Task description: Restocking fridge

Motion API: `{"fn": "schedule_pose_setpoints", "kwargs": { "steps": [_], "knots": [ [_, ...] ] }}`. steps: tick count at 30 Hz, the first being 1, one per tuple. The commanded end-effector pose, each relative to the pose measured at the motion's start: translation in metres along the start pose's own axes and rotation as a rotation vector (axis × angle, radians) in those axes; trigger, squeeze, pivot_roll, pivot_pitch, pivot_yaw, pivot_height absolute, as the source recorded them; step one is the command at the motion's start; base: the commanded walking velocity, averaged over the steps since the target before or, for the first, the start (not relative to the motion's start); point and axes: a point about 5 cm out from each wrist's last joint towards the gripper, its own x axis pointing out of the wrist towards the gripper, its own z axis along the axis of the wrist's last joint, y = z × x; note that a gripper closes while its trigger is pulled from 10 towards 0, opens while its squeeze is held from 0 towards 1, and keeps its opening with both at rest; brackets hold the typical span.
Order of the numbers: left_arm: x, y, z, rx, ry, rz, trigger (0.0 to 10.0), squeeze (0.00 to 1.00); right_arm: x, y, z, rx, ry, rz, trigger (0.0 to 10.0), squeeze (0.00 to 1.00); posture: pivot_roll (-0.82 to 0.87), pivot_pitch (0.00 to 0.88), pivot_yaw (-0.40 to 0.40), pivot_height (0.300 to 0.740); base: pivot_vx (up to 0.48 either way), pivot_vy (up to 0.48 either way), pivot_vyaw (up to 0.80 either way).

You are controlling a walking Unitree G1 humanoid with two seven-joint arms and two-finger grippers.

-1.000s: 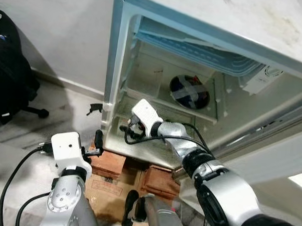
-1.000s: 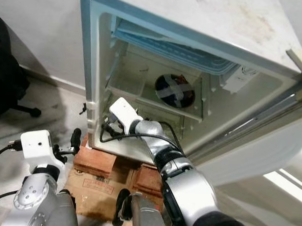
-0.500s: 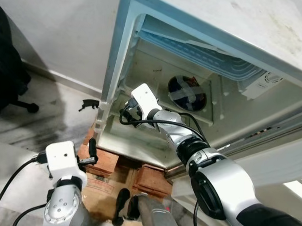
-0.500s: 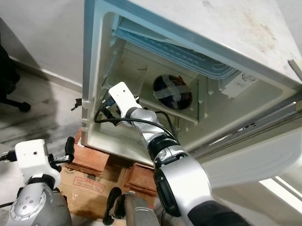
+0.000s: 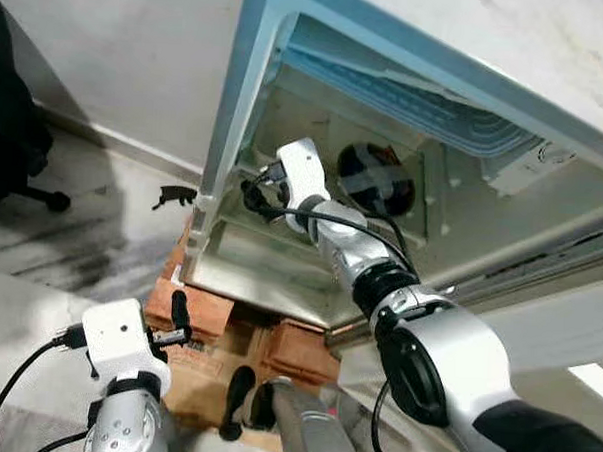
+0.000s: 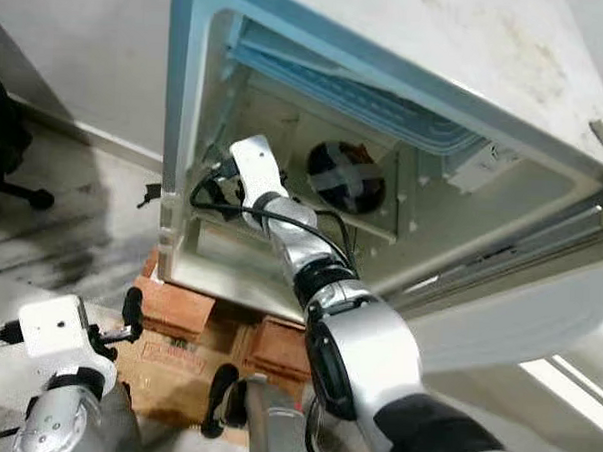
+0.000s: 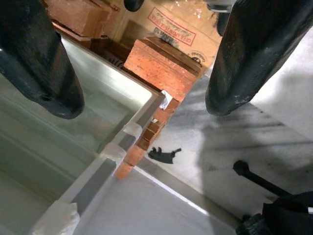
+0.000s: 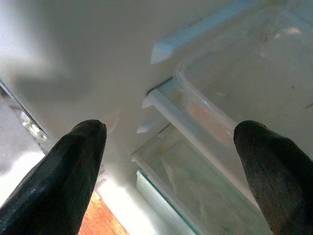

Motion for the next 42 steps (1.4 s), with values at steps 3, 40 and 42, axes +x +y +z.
{"fn": "schedule_pose_setpoints", "kwargs": {
  "steps": [3,40,42],
  "knots": [
    [0.003,-0.009,-0.003,-0.045,0.029,-0.021,10.0,0.0,-0.011,-0.018,-0.014,0.02,0.011,0.027,10.0,1.0,0.22,0.293,-0.33,0.74,0.0,0.0,0.0],
    [0.078,-0.023,0.018,0.074,-0.069,-0.263,10.0,0.0,-0.153,-0.075,-0.076,0.095,-0.153,-0.484,10.0,0.0,0.05,0.0,-0.038,0.74,0.0,0.0,0.0],
    [0.076,-0.024,0.018,0.053,-0.07,-0.272,10.0,0.0,-0.158,-0.076,-0.076,0.081,-0.158,-0.525,10.0,0.0,0.05,0.0,-0.042,0.74,0.0,0.0,0.0]
  ]
}}
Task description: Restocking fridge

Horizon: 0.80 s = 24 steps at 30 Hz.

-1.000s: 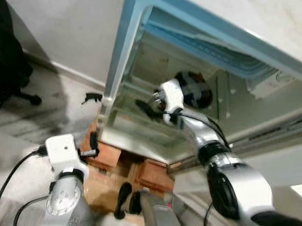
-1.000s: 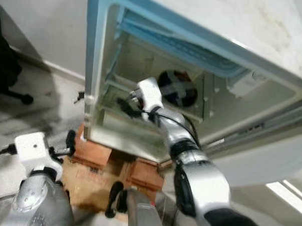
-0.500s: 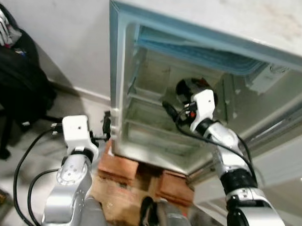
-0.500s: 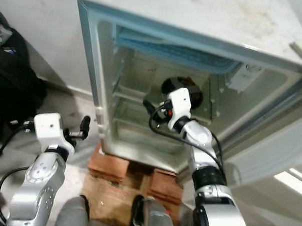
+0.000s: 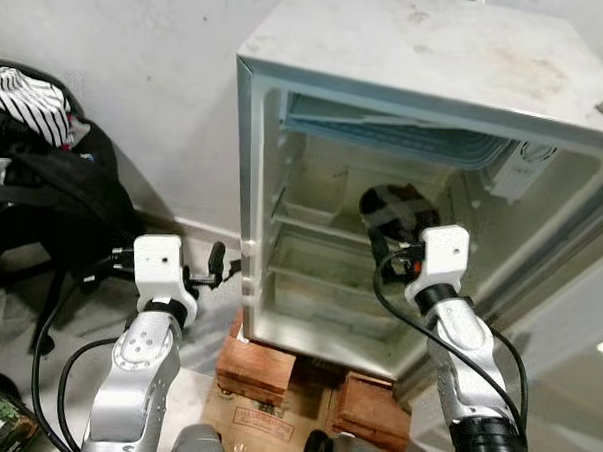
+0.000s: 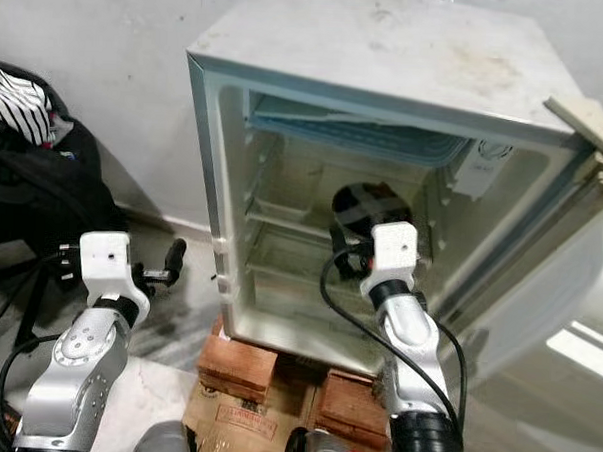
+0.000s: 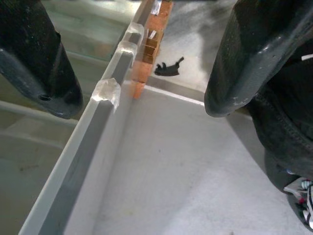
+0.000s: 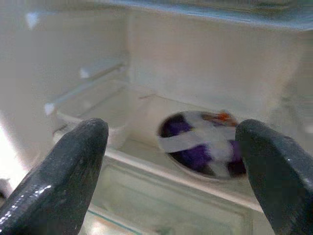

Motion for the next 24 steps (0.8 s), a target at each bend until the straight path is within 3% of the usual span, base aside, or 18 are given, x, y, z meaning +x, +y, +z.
{"fn": "schedule_pose_setpoints", "kwargs": {
  "steps": [1,4,5,11,13,17,19,22,24],
  "knots": [
    [-0.001,-0.004,0.003,-0.029,-0.018,-0.02,10.0,0.0,-0.002,-0.008,0.008,-0.016,-0.025,-0.048,10.0,0.0,0.05,0.0,-0.044,0.74,0.0,0.0,0.0],
    [-0.001,-0.008,0.005,-0.048,-0.018,-0.052,10.0,0.0,-0.003,-0.01,0.01,-0.047,-0.03,-0.065,10.0,0.0,0.05,0.0,-0.059,0.74,0.0,0.0,0.0],
    [-0.001,-0.01,0.005,-0.046,-0.022,-0.06,10.0,0.0,-0.001,-0.017,0.01,-0.055,-0.011,-0.12,10.0,0.0,0.06,0.0,-0.065,0.74,0.0,0.0,0.0],
    [-0.003,-0.007,0.009,-0.025,-0.035,-0.035,10.0,0.0,0.008,-0.025,0.013,-0.072,0.04,-0.191,10.0,0.0,0.08,0.01,-0.079,0.74,-0.185,0.0,0.0],
    [-0.005,-0.005,0.014,-0.024,-0.047,-0.026,10.0,0.0,0.012,-0.021,0.011,-0.081,0.072,-0.179,10.0,0.0,0.09,0.02,-0.083,0.74,-0.315,0.0,0.0],
    [-0.01,-0.003,0.02,-0.028,-0.064,0.005,10.0,0.0,0.02,-0.003,0.016,-0.075,0.019,-0.054,10.0,0.0,0.11,0.058,-0.108,0.74,-0.321,0.072,0.0],
    [-0.013,-0.002,0.019,-0.038,-0.06,0.017,10.0,0.0,0.022,-0.002,0.015,-0.079,0.032,-0.048,10.0,0.0,0.12,0.063,-0.119,0.74,-0.341,0.311,0.0],
    [-0.016,-0.003,0.011,-0.048,-0.033,0.026,10.0,0.0,0.023,0.0,0.013,0.009,0.059,-0.006,10.0,0.0,0.12,0.063,-0.128,0.74,-0.35,0.33,0.0],
    [-0.019,-0.003,0.009,-0.061,-0.022,0.03,10.0,0.0,0.023,-0.001,0.017,-0.018,0.038,-0.006,10.0,0.0,0.11,0.065,-0.126,0.74,-0.345,0.337,0.0]
  ]
}}
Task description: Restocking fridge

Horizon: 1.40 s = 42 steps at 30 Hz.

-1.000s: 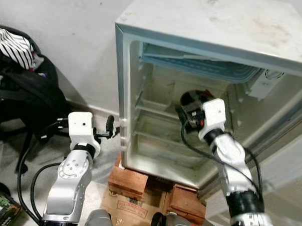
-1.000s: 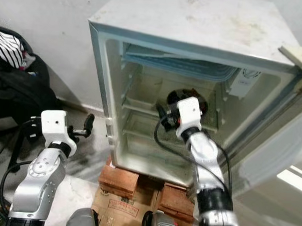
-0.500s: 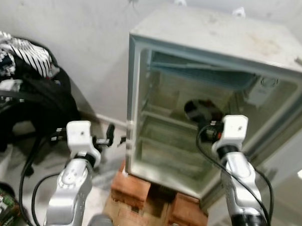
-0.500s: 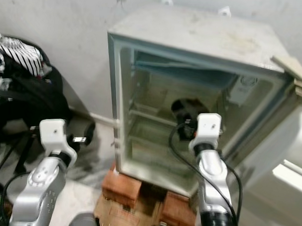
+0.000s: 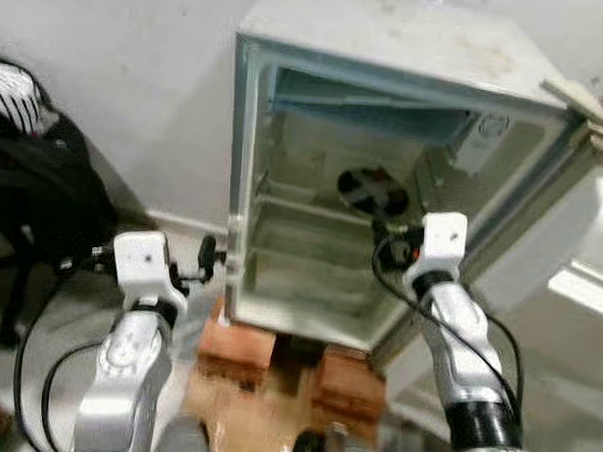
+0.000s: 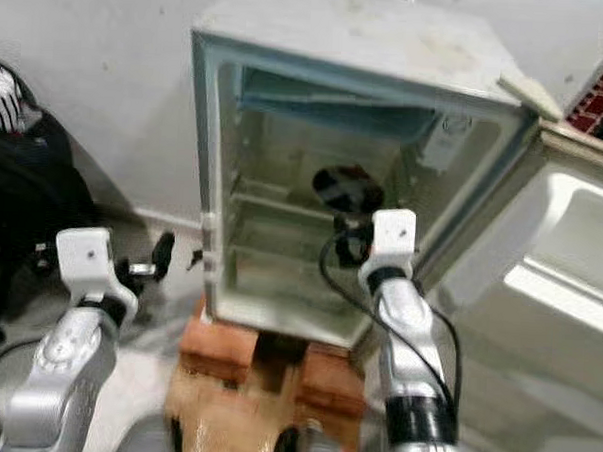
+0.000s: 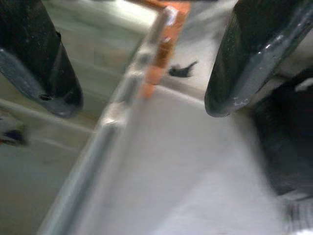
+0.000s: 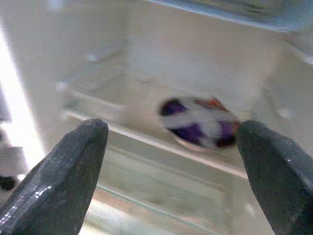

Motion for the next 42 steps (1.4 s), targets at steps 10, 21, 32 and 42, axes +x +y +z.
{"fn": "schedule_pose_setpoints", "kwargs": {
  "steps": [10,21,32,42],
  "knots": [
    [-0.006,-0.006,-0.013,-0.011,0.06,-0.02,10.0,0.0,0.007,-0.011,0.0,-0.057,0.046,-0.143,10.0,0.0,0.1,0.043,-0.129,0.74,-0.339,0.342,0.0],
    [0.002,-0.01,-0.001,-0.006,-0.007,-0.109,10.0,0.0,0.003,-0.011,0.002,0.028,0.04,-0.135,10.0,0.0,0.08,0.053,-0.112,0.74,-0.024,0.024,-0.2],
    [0.006,-0.018,-0.003,-0.035,-0.014,-0.128,10.0,0.0,0.01,-0.004,0.006,0.017,0.009,-0.116,10.0,0.0,0.08,0.038,-0.096,0.74,0.327,-0.279,-0.75],
    [0.009,-0.016,0.0,-0.015,-0.034,-0.122,10.0,0.0,0.017,0.001,0.01,0.005,-0.014,-0.083,10.0,0.0,0.1,0.029,-0.1,0.74,0.317,-0.356,0.0]
  ]
}}
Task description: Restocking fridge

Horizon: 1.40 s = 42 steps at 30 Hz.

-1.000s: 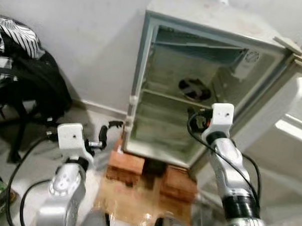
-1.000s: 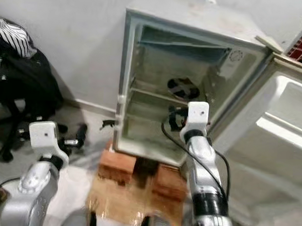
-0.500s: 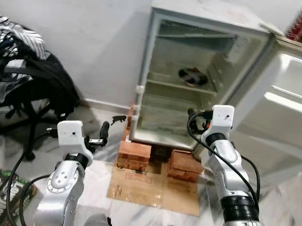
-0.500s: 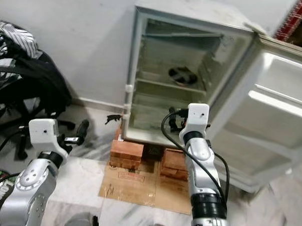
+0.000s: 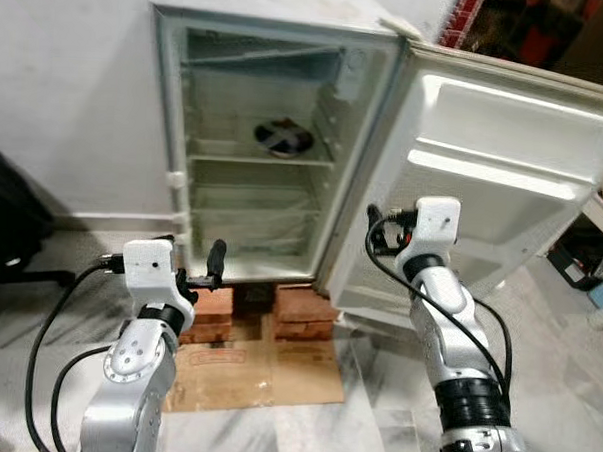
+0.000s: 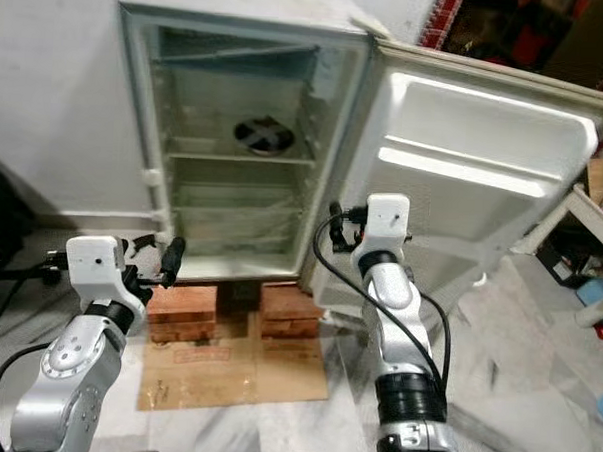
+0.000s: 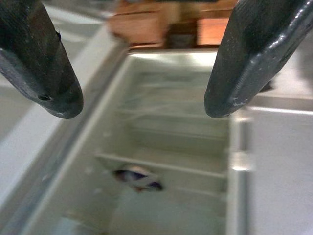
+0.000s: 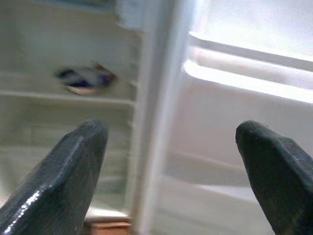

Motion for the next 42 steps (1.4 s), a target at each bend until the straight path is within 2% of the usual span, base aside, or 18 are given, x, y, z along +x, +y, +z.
{"fn": "schedule_pose_setpoints", "kwargs": {
  "steps": [1,11,14,17,24,31,34,37,42],
  "knots": [
    [0.0,0.006,0.004,0.025,-0.016,0.013,10.0,0.0,0.003,0.009,0.006,0.013,-0.025,0.024,10.0,0.0,0.1,0.029,-0.1,0.74,0.307,-0.364,0.0],
    [0.001,0.003,-0.002,0.033,0.023,0.006,10.0,0.0,0.003,0.012,0.004,0.048,-0.026,0.026,10.0,0.0,0.1,0.033,-0.092,0.74,0.296,-0.375,0.0],
    [0.0,0.004,-0.002,0.063,0.019,0.017,10.0,0.0,0.002,0.012,0.002,0.051,-0.024,0.025,10.0,0.0,0.1,0.035,-0.089,0.74,0.0,0.0,0.0],
    [-0.002,0.003,-0.001,0.042,0.014,-0.004,10.0,0.0,0.001,0.014,0.0,0.051,-0.023,0.031,10.0,0.0,0.11,0.039,-0.089,0.74,0.0,0.0,0.0],
    [-0.004,0.005,-0.002,0.041,0.011,0.008,10.0,0.0,0.001,0.017,-0.001,0.041,-0.018,0.045,10.0,0.0,0.11,0.044,-0.096,0.74,0.0,-0.459,0.0],
    [-0.004,0.004,-0.001,0.04,0.009,0.005,10.0,0.0,-0.009,0.009,-0.011,0.031,0.019,0.043,10.0,0.0,0.1,0.046,-0.101,0.74,0.0,-0.461,0.0],
    [-0.004,0.004,-0.002,0.044,0.011,0.005,10.0,0.0,-0.021,0.003,-0.026,-0.004,0.096,0.058,10.0,0.0,0.1,0.049,-0.102,0.74,0.0,-0.461,0.0],
    [-0.004,0.005,-0.002,0.045,0.011,0.008,10.0,0.0,-0.031,-0.011,-0.041,-0.012,0.175,0.04,10.0,0.0,0.1,0.051,-0.103,0.74,0.0,-0.461,0.0],
    [-0.004,0.006,-0.002,0.049,0.016,0.01,10.0,0.0,-0.025,-0.025,-0.039,-0.006,0.182,-0.013,10.0,0.0,0.09,0.051,-0.101,0.74,0.0,-0.458,0.0]
  ]
}}
